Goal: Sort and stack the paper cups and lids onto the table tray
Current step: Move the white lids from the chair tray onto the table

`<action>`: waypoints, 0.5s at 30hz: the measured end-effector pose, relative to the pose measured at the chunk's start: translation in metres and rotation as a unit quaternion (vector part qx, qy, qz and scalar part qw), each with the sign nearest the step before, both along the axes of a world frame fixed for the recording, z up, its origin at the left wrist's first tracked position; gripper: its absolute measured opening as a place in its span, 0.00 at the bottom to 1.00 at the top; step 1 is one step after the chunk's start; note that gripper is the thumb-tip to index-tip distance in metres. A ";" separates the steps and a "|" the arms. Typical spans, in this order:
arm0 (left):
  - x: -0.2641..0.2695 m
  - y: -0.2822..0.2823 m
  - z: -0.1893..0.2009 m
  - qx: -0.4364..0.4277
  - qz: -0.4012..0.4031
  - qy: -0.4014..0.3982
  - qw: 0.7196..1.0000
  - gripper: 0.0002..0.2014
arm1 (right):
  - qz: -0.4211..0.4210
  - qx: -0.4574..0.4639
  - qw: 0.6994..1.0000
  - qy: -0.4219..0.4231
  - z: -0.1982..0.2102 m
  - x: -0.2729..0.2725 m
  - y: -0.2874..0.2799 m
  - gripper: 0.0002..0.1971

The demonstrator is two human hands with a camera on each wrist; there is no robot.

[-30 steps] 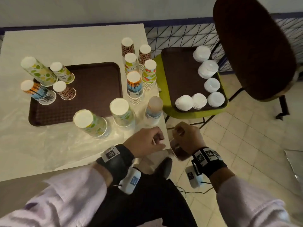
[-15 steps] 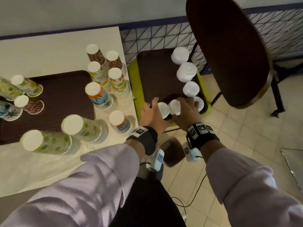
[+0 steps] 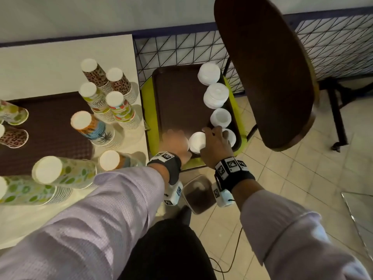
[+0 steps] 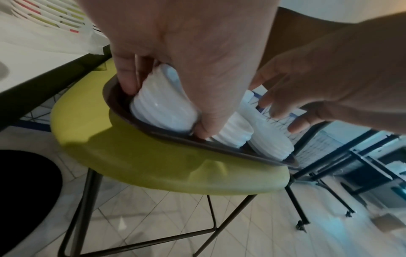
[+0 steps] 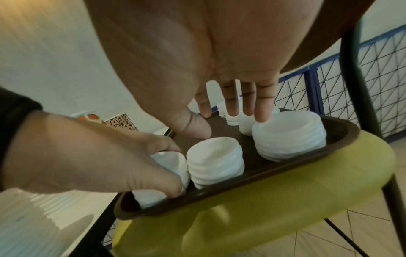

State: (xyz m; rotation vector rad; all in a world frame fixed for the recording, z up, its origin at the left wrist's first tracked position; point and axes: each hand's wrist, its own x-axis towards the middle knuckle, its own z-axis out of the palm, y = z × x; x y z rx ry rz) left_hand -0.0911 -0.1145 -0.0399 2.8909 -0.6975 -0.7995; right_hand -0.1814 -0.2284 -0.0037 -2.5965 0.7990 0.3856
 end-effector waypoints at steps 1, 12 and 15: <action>0.001 0.000 -0.002 0.003 -0.008 -0.003 1.000 0.38 | 0.000 0.004 1.000 -0.001 0.000 0.000 -0.001 0.36; 0.019 0.003 -0.008 0.032 -0.055 -0.044 0.997 0.43 | 0.092 -0.018 0.995 0.019 -0.018 0.021 -0.003 0.40; 0.022 0.007 -0.009 0.033 -0.080 -0.059 0.995 0.43 | 0.122 -0.028 0.991 0.042 -0.024 0.027 -0.002 0.42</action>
